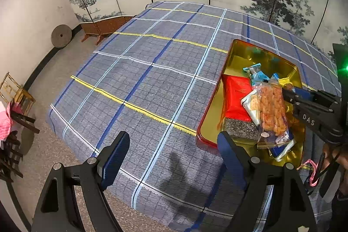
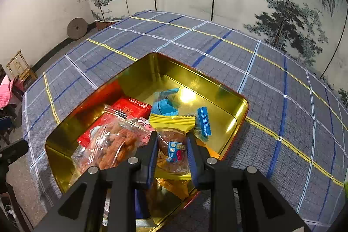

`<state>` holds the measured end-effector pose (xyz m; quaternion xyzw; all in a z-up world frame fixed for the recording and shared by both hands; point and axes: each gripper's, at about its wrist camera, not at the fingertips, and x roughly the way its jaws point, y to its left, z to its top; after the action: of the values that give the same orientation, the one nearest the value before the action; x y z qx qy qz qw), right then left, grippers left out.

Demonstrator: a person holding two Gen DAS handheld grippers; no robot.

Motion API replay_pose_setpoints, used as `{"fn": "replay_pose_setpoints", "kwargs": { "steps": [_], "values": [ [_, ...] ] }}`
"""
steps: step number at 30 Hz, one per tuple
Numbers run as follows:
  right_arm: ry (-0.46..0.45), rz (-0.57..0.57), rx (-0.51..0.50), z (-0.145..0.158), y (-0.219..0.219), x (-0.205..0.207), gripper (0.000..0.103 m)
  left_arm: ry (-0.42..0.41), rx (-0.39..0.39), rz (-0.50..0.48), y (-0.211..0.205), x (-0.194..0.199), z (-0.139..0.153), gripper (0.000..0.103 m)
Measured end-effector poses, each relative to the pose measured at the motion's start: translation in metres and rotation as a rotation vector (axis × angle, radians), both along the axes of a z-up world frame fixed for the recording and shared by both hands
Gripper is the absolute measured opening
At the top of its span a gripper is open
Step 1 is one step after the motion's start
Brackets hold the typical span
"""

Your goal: Organize snacks

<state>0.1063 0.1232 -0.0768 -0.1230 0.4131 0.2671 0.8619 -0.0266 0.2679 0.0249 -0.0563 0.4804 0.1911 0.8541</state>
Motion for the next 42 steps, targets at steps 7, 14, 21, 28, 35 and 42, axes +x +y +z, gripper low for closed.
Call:
{"fn": "replay_pose_setpoints", "kwargs": {
  "steps": [7, 14, 21, 28, 35, 42],
  "values": [
    [-0.012, -0.004, -0.001, 0.001, 0.0, -0.005, 0.051, 0.007, -0.005, -0.015, -0.008, 0.001, -0.003, 0.08],
    [-0.044, -0.012, 0.015, 0.012, -0.005, -0.012, 0.07, 0.007, -0.004, -0.03, -0.015, 0.001, -0.001, 0.081],
    [-0.054, -0.048, 0.025, 0.023, -0.024, -0.038, 0.082, 0.007, -0.009, -0.057, -0.03, 0.0, 0.001, 0.081],
    [-0.1, -0.067, 0.0, 0.027, -0.042, -0.07, 0.083, 0.01, 0.004, -0.089, -0.049, -0.001, 0.003, 0.081],
    [-0.103, -0.08, 0.012, 0.031, -0.057, -0.088, 0.083, 0.013, 0.036, -0.122, -0.069, 0.002, 0.004, 0.081],
    [-0.089, -0.095, 0.017, 0.027, -0.07, -0.091, 0.083, 0.018, 0.039, -0.14, -0.078, 0.006, 0.003, 0.081]
  ]
}}
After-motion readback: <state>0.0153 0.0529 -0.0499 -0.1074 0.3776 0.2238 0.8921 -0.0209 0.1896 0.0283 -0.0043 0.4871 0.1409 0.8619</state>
